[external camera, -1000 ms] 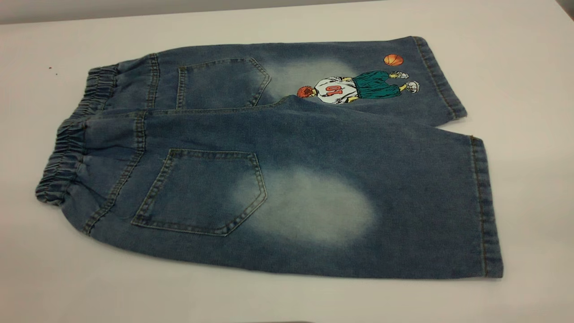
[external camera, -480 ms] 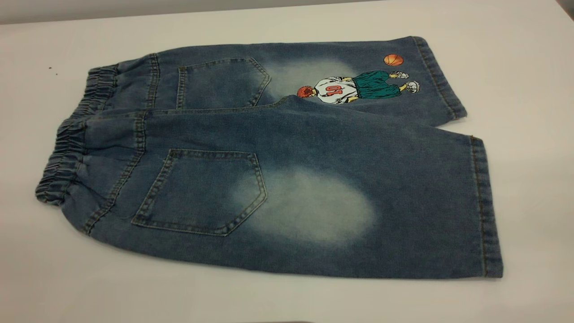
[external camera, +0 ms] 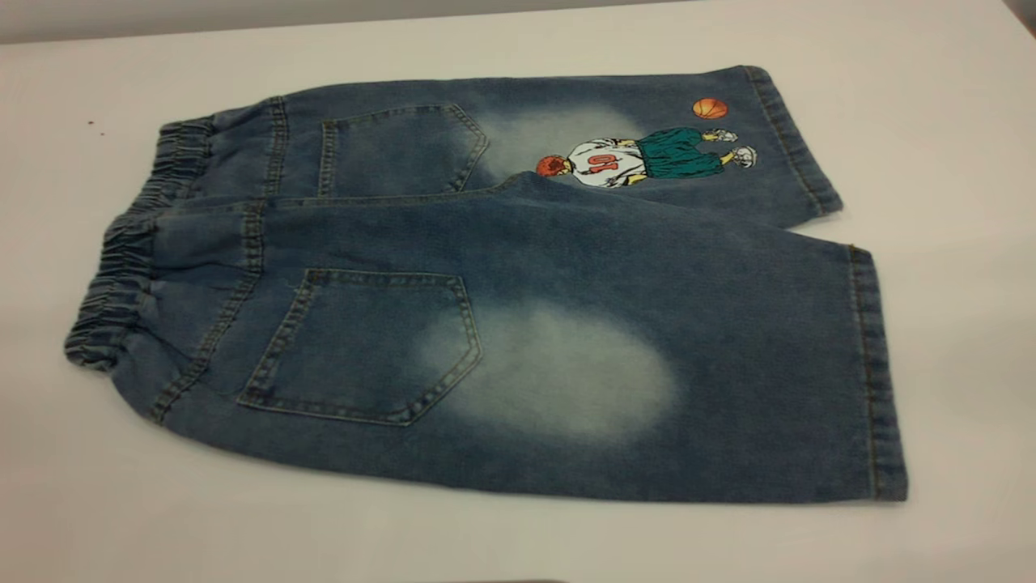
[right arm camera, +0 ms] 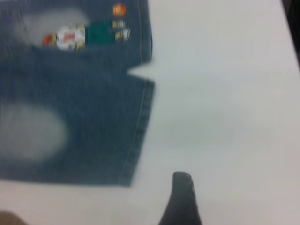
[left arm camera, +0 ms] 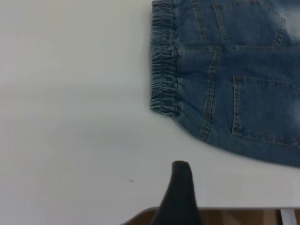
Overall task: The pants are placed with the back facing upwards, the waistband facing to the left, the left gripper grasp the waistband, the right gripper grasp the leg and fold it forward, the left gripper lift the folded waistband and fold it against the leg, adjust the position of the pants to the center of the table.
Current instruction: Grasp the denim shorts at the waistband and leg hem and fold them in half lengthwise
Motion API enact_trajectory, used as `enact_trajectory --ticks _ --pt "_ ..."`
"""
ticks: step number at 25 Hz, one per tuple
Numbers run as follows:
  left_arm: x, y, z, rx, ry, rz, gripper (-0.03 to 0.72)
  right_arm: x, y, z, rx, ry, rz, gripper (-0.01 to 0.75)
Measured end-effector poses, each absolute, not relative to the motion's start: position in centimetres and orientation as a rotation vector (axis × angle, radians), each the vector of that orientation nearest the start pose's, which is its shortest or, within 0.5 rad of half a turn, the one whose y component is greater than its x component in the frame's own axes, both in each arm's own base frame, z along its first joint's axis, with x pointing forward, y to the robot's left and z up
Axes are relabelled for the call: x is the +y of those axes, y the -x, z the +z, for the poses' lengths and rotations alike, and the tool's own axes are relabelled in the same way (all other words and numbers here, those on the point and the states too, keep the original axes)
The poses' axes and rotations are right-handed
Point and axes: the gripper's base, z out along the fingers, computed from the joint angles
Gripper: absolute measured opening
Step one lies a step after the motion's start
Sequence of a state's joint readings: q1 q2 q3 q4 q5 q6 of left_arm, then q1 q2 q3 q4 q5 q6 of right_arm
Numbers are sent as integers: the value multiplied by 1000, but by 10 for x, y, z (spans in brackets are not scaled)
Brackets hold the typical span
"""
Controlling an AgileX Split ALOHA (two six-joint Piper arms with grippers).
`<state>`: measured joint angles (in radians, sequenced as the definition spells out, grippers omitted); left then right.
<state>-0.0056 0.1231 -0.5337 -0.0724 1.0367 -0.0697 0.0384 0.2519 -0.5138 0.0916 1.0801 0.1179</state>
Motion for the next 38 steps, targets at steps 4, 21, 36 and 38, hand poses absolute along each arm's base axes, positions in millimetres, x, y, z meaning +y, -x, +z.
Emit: enact_trajectory --ticks 4,21,36,38 --pt "-3 -56 290 2227 176 -128 569 12 -75 275 2457 -42 185 496" --pt "12 -221 211 2651 422 -30 569 42 -197 207 2643 -45 582 530" --pt "11 -299 108 2895 521 -162 569 44 -216 199 2551 -77 622 530" --pt "11 -301 98 2902 532 -161 569 44 -216 199 2549 -78 619 530"
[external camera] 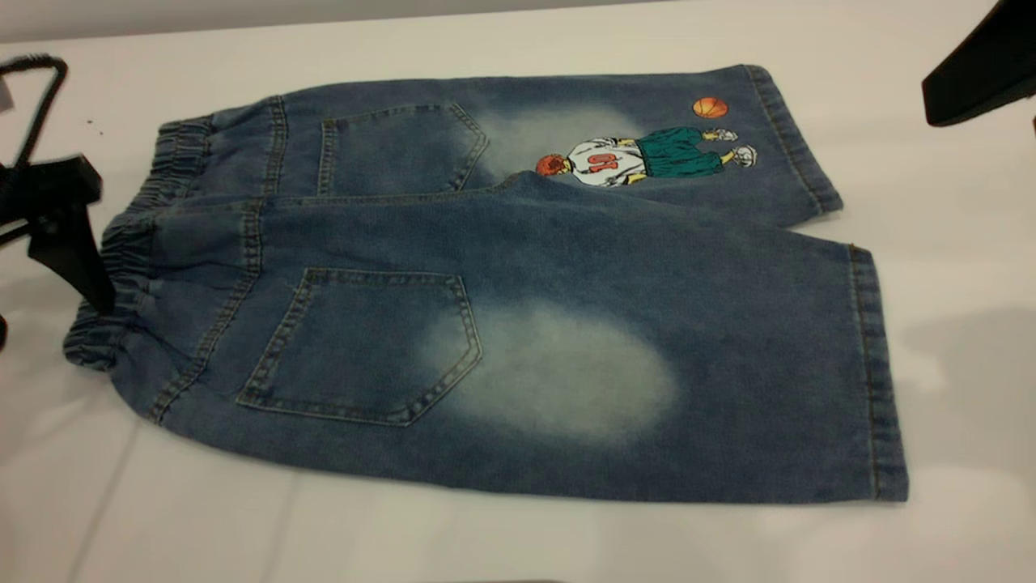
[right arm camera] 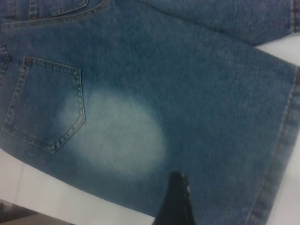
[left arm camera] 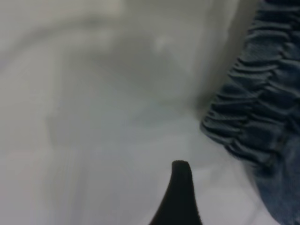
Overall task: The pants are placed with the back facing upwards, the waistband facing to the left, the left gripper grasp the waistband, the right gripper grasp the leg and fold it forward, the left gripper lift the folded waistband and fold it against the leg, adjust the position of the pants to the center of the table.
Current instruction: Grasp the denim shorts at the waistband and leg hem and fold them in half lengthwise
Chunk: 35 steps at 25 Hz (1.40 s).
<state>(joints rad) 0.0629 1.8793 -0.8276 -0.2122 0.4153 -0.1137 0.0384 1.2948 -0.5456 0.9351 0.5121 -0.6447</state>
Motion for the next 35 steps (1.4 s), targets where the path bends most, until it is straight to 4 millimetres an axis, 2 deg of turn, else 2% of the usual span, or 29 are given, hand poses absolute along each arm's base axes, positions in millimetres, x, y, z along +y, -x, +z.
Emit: enact_trajectory --ticks 9,15,18,23,27,32,35 --pt "11 -306 67 2919 570 -158 569 43 -218 199 2537 -87 600 530" --pt "-6 -311 60 2926 487 -179 531 43 -218 199 2537 -87 600 530" --pt "-8 -312 59 2920 496 -184 428 43 -218 199 2538 -87 601 530" --pt "-10 -314 60 2906 515 -190 109 46 -215 196 2572 -78 644 530" --pt "-10 -315 65 2889 515 -195 90 48 -206 171 2676 -177 711 530" --pt "-11 -318 88 2829 463 -208 90 54 -195 133 2821 -341 789 530" --pt "-11 -318 101 2800 428 -213 90 64 -194 115 2893 -365 825 530"
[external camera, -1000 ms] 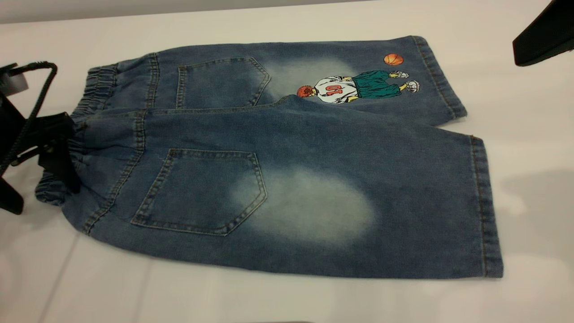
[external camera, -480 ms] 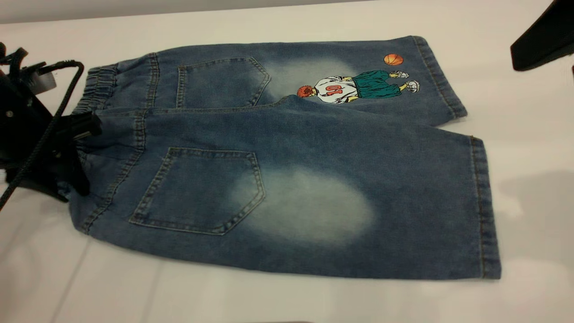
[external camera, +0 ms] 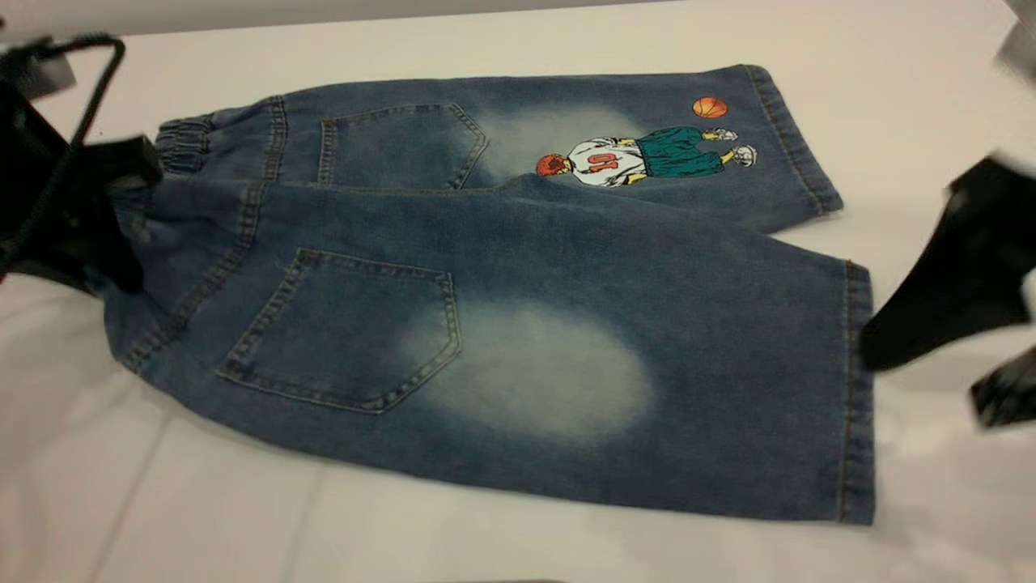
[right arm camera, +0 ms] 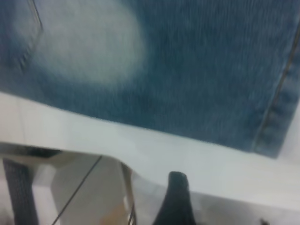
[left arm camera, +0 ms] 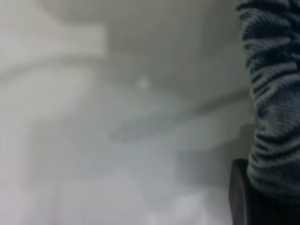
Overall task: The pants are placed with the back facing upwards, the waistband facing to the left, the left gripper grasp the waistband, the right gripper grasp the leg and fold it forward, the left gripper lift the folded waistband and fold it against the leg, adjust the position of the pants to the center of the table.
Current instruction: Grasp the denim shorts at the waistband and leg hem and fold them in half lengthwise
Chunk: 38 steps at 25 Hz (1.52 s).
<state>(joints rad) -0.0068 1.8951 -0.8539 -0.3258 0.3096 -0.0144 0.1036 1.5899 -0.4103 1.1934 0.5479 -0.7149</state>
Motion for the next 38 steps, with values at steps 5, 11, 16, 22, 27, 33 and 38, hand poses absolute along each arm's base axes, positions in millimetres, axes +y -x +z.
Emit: enact_trajectory --ticks 5,11,16,22,27,33,38 --pt "-11 -317 104 2799 422 -217 90 78 -193 84 2983 -427 816 530" --pt "-12 -317 104 2801 433 -225 90 82 -193 55 3034 -484 855 515" --pt "-12 -317 104 2803 433 -225 90 84 -195 39 3004 -524 901 505" --pt "-12 -317 104 2803 433 -225 90 91 -201 34 2960 -534 1024 503" --pt "-12 -317 104 2803 433 -225 90 94 -215 34 2923 -513 1045 450" --pt "-12 -317 104 2803 433 -225 90 94 -217 34 2918 -509 1043 137" --pt "-12 -317 105 2803 432 -226 90 95 -219 35 2909 -502 1058 22"
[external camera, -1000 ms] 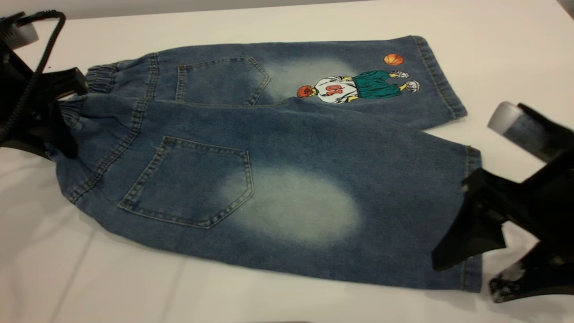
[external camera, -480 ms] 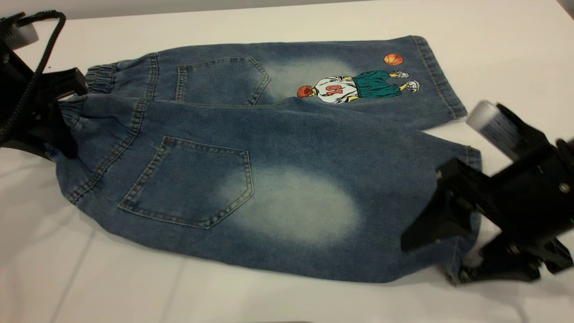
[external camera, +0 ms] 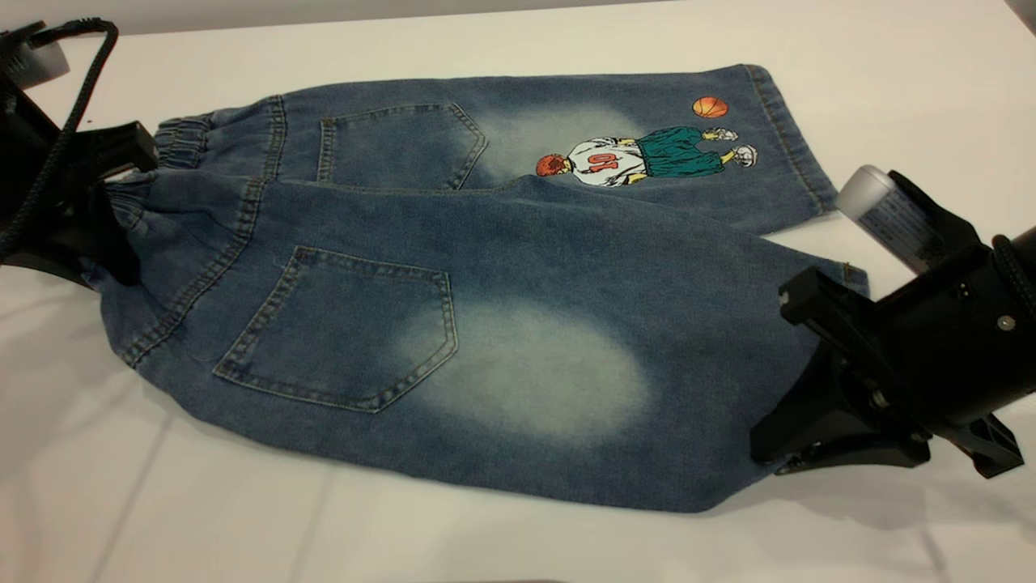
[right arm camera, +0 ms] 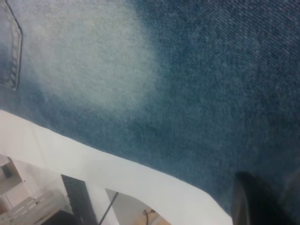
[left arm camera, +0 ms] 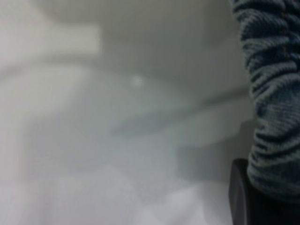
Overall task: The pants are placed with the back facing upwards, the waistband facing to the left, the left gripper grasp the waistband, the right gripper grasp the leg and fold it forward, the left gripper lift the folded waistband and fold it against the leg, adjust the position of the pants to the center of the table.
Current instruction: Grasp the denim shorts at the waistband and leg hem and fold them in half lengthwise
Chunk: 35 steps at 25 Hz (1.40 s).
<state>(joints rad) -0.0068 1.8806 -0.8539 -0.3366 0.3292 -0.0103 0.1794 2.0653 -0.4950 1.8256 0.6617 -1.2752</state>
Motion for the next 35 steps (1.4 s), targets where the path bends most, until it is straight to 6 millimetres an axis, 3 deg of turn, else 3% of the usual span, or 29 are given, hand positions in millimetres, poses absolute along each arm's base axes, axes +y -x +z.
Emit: enact_trajectory --ticks 5,10,16,22,26,30,35 --pt "-13 -315 113 2800 423 -237 90 105 -232 48 2813 -447 1231 21" --pt "-14 -312 133 2775 406 -258 90 117 -259 84 2622 -340 1416 21" --pt "-17 -307 150 2806 454 -308 90 125 -298 122 2470 -351 1511 22" --pt "-15 -332 180 2739 489 -352 90 103 -339 144 2355 -512 1539 25" --pt "2 -350 189 2678 590 -360 90 78 -371 139 2284 -654 1538 25" --pt "17 -367 170 2689 711 -384 90 66 -402 121 2257 -776 1550 25" --pt "20 -405 142 2632 899 -523 90 63 -439 102 2224 -907 1572 25"
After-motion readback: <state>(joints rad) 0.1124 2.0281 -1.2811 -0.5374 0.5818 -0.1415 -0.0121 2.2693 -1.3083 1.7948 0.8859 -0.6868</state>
